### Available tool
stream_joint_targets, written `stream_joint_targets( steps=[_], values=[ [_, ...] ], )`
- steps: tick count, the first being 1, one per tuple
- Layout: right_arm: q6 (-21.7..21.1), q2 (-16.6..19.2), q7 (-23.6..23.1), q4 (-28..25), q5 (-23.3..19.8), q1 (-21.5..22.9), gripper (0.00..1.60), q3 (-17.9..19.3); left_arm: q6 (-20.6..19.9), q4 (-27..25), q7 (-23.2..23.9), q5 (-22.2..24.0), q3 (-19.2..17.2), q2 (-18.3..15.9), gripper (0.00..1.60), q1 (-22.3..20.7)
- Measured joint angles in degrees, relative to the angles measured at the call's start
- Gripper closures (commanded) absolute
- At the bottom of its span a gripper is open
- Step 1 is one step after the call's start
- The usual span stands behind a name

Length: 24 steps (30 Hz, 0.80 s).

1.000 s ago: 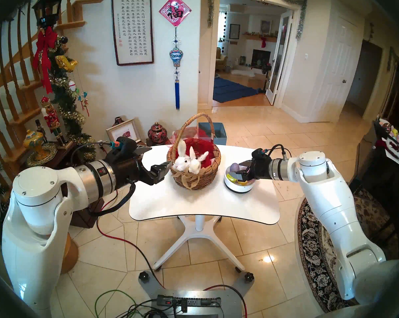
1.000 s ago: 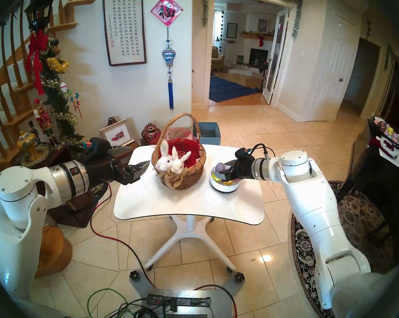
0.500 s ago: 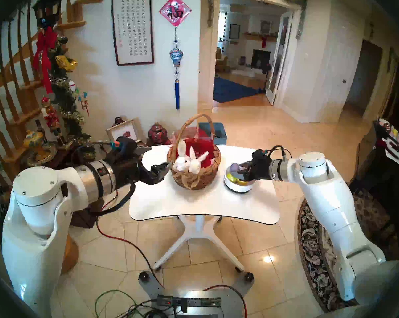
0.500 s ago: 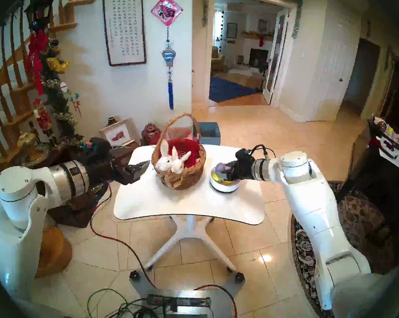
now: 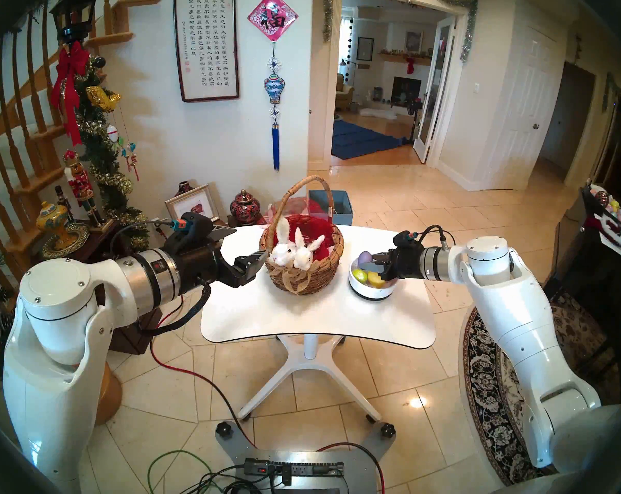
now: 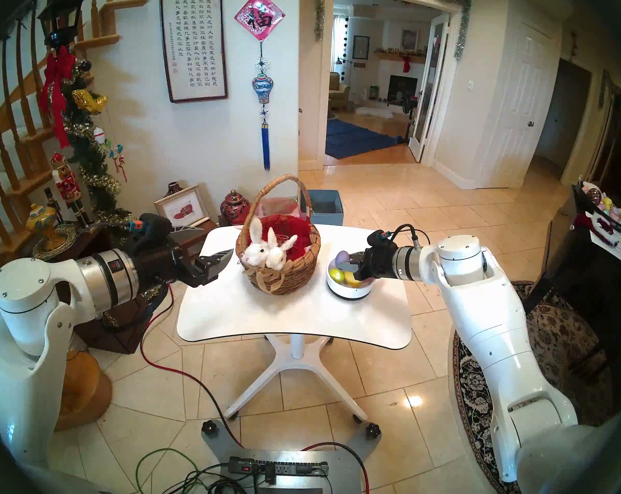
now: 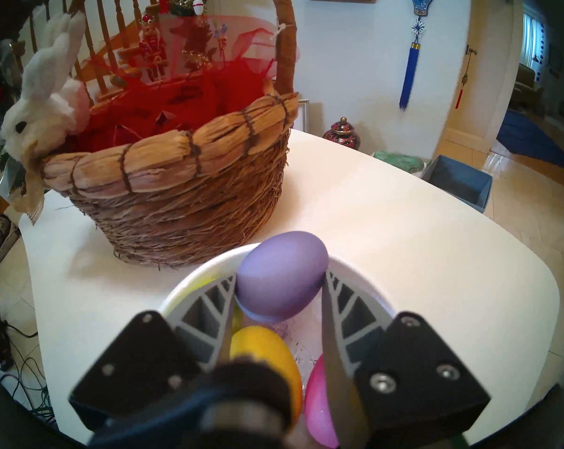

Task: Put easter egg into basket

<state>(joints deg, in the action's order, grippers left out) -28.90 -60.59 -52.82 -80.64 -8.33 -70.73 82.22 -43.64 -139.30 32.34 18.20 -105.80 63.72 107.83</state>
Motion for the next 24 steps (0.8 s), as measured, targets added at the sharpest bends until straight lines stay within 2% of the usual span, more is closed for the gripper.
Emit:
stream_joint_targets(
  steps=[9, 18, 24],
  values=[
    [-0.1, 0.7, -0.6, -2.1, -0.6, -0.7, 1.5, 0.9, 0.0, 0.0, 0.1, -0.1, 0.0, 0.1, 0.0, 0.0],
    [-1.1, 1.8, -1.6, -5.9, -0.8, -0.9, 1.4, 1.4, 0.0, 0.0, 0.3, -0.3, 0.0, 0.2, 0.0, -0.1],
    [-1.9, 2.6, -2.4, -8.3, -0.8, -0.3, 1.42, 1.6, 0.0, 0.0, 0.3, -0.3, -0.1, 0.3, 0.0, -0.1]
  ],
)
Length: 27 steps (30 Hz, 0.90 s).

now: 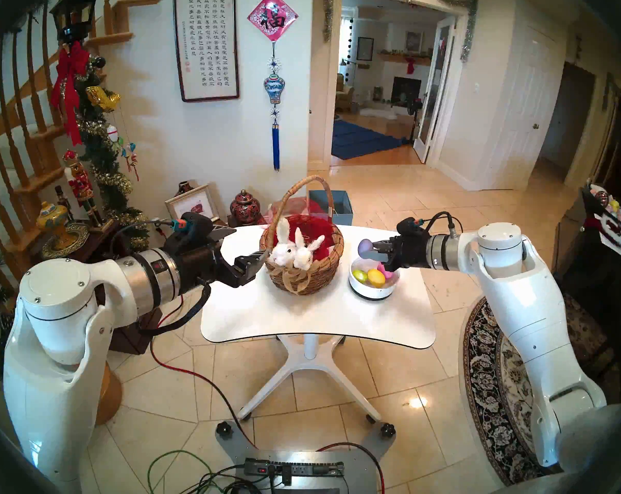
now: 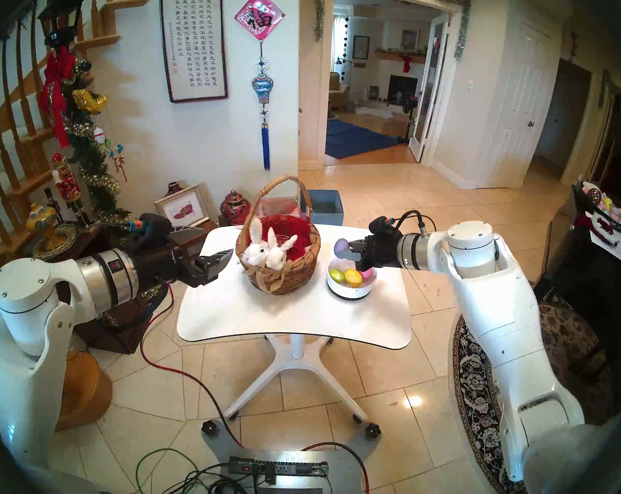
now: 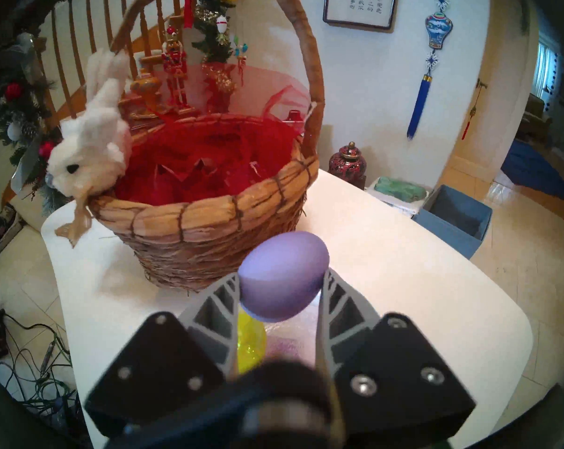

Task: Put easter egg into basket

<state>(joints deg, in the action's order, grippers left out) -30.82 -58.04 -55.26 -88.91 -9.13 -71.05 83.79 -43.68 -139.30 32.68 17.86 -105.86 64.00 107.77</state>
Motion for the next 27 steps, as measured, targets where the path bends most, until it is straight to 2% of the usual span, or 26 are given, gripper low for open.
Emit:
stream_joint_targets(
  steps=[10, 19, 27],
  values=[
    [-1.2, 0.8, -1.6, -1.9, 0.3, 2.6, 1.47, -0.7, 0.0, 0.0, 0.1, -0.2, 0.0, 0.1, 0.0, 0.0],
    [-1.7, 0.8, -3.3, -1.6, 1.7, 6.2, 1.48, -3.8, 0.0, 0.0, 0.3, -0.3, -0.1, 0.2, 0.0, -0.1],
    [-1.9, -0.5, -4.6, 1.0, 3.1, 10.2, 1.48, -6.9, -0.1, 0.0, 0.4, -0.4, -0.1, 0.3, 0.0, -0.1]
  ],
)
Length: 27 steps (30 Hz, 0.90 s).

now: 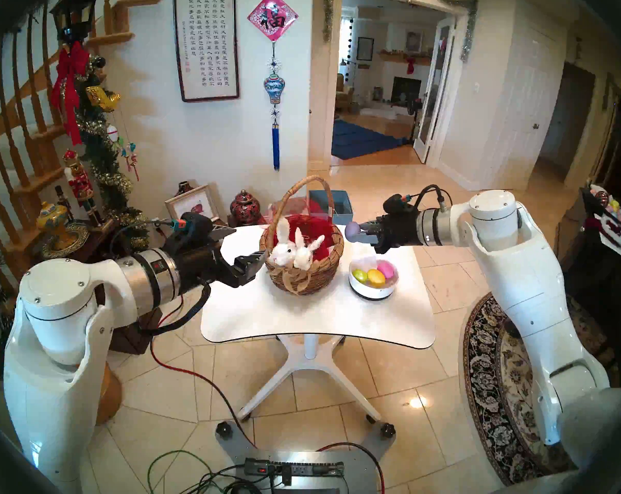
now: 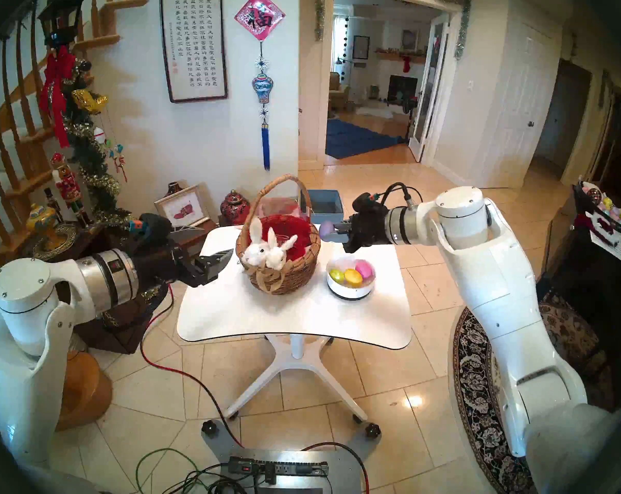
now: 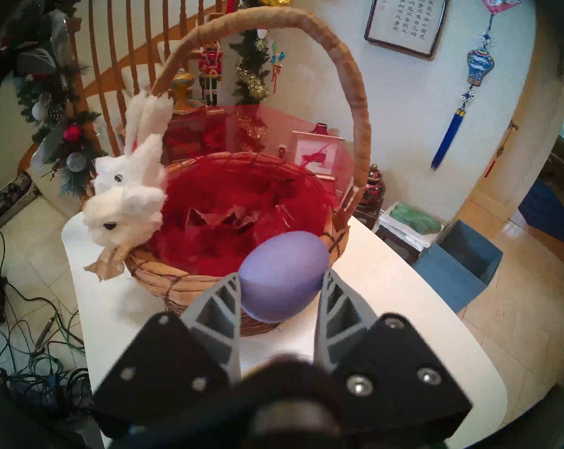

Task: Put easter egg into basket

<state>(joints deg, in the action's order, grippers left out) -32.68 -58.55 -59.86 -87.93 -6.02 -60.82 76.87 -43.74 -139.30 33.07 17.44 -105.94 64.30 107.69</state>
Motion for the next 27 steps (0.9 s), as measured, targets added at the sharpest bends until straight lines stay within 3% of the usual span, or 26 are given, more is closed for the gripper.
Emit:
stream_joint_targets(
  steps=[27],
  values=[
    [2.6, -4.3, -3.4, 7.7, 2.3, 8.6, 1.6, -5.5, -0.1, 0.0, 0.4, -0.4, -0.1, 0.3, 0.0, -0.1]
  ],
)
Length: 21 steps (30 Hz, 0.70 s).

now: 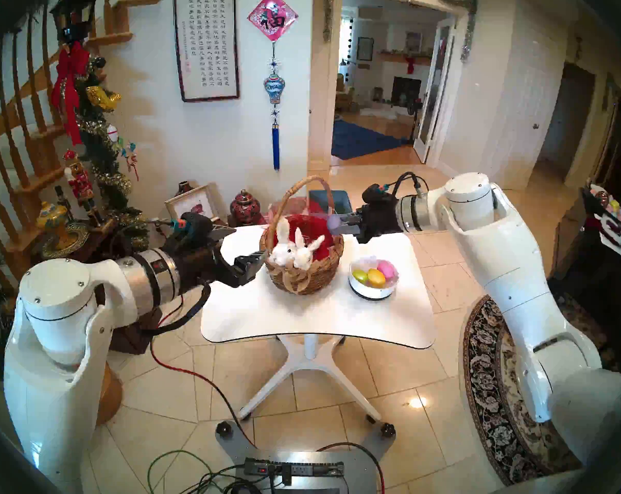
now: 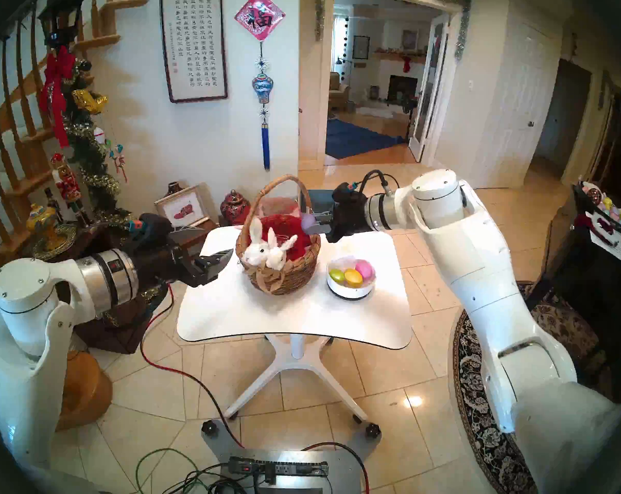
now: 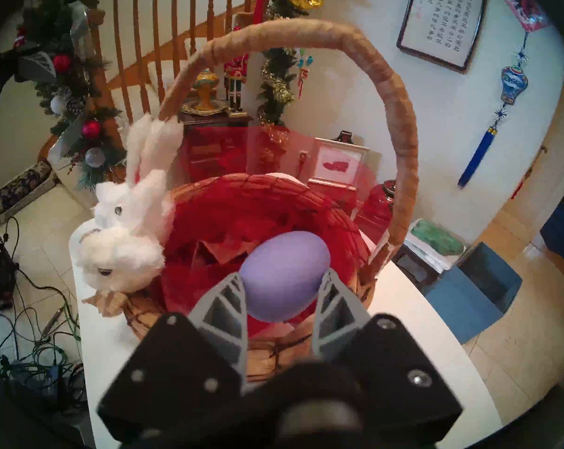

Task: Put easter egg into basket

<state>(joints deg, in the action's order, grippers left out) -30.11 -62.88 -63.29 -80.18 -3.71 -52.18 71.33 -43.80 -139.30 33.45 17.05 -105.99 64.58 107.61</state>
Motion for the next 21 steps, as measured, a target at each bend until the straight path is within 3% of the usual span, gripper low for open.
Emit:
stream_joint_targets(
  steps=[21],
  values=[
    [1.9, -3.4, -1.1, 3.5, 1.2, 3.5, 1.55, -3.3, -0.1, 0.0, 0.3, -0.3, 0.0, 0.2, 0.0, -0.1]
  ],
)
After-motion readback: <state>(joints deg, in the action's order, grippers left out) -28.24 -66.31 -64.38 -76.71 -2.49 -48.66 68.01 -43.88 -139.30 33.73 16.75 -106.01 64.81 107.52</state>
